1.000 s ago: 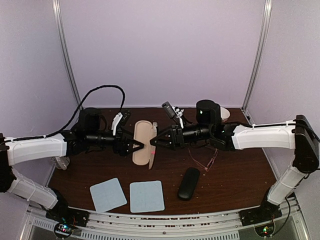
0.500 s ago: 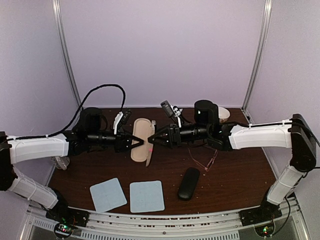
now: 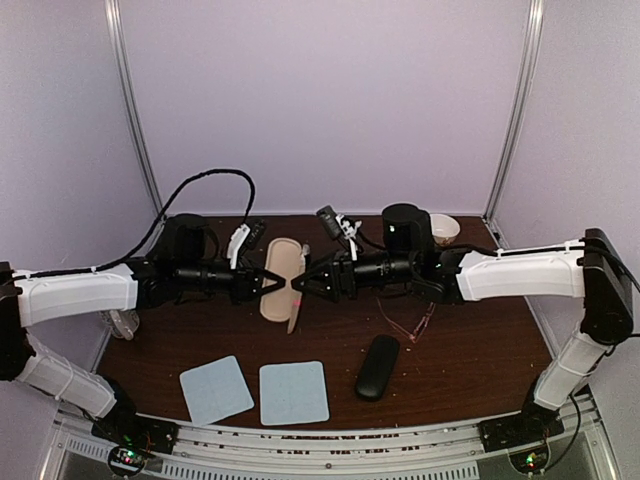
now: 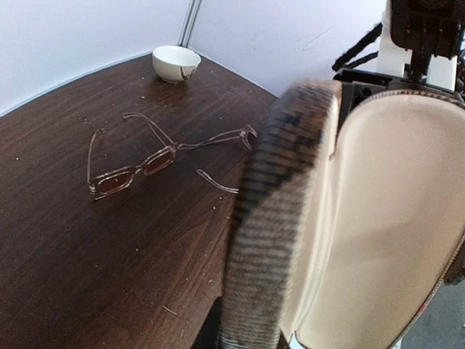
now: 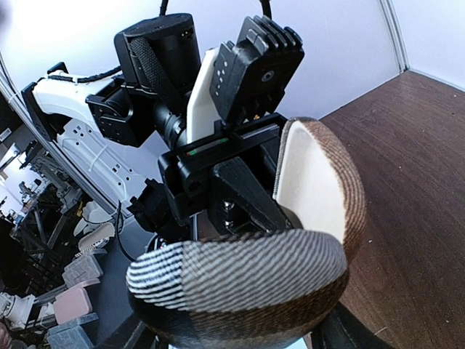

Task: Organize the sunglasses
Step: Pass from the right arm to the left, then move the sunglasses case to the center of the board.

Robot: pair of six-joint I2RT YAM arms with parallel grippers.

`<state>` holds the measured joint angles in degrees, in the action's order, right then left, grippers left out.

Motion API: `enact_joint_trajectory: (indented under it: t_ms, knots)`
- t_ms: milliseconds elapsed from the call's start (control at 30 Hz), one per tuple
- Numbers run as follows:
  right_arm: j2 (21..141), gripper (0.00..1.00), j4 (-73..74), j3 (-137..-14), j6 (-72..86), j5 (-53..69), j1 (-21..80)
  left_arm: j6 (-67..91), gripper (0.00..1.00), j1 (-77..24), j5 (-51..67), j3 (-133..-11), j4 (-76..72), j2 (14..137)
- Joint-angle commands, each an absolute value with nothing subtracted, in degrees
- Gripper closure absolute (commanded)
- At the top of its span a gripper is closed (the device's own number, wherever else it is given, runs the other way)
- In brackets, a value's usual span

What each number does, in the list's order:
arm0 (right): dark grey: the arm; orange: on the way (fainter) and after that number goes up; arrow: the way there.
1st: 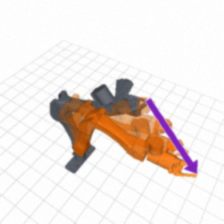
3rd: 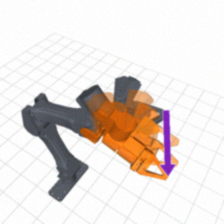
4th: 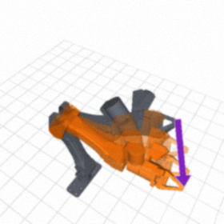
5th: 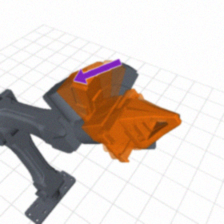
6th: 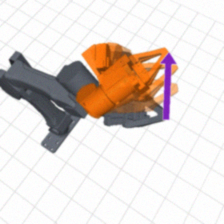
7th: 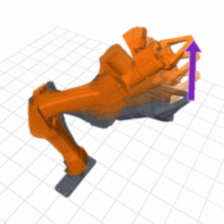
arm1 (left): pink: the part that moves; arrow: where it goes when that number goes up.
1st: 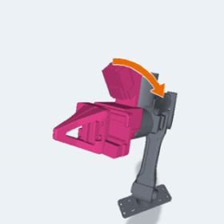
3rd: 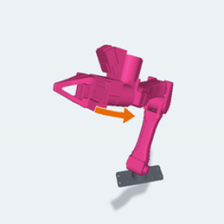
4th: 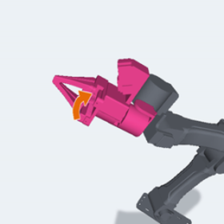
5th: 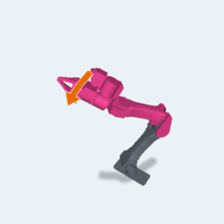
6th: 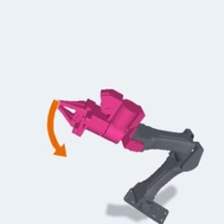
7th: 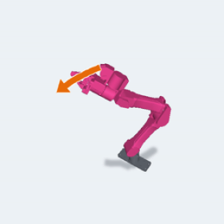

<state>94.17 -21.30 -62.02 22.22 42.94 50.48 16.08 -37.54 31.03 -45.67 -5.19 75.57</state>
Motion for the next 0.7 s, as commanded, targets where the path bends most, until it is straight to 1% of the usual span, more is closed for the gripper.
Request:
enact_joint_trajectory:
  t_ms: [0,67,200,300,533,667]
  knots:
    - [89.14,0.49,-15.93,-61.19,18.80,39.16,49.67,13.25,1.00,-36.34,24.47,-47.02,-1.52,75.32]
    - [87.76,0.43,-11.68,-61.07,18.16,34.66,49.21,12.89,1.00,-36.30,23.50,-47.02,-0.88,75.34]
    - [84.07,0.35,-3.87,-59.68,17.58,25.53,48.71,11.59,1.00,-36.32,21.47,-47.43,0.29,75.45]
    - [81.25,0.31,-0.20,-57.92,17.81,22.10,48.67,10.53,1.00,-36.28,19.82,-47.83,1.15,75.73]
    - [74.86,0.29,13.74,-54.52,19.78,11.30,48.69,9.08,1.00,-36.08,16.46,-48.28,2.55,75.65]
    - [72.90,0.30,20.61,-52.89,24.85,7.33,49.01,8.31,1.00,-36.04,14.61,-48.57,3.08,75.56]
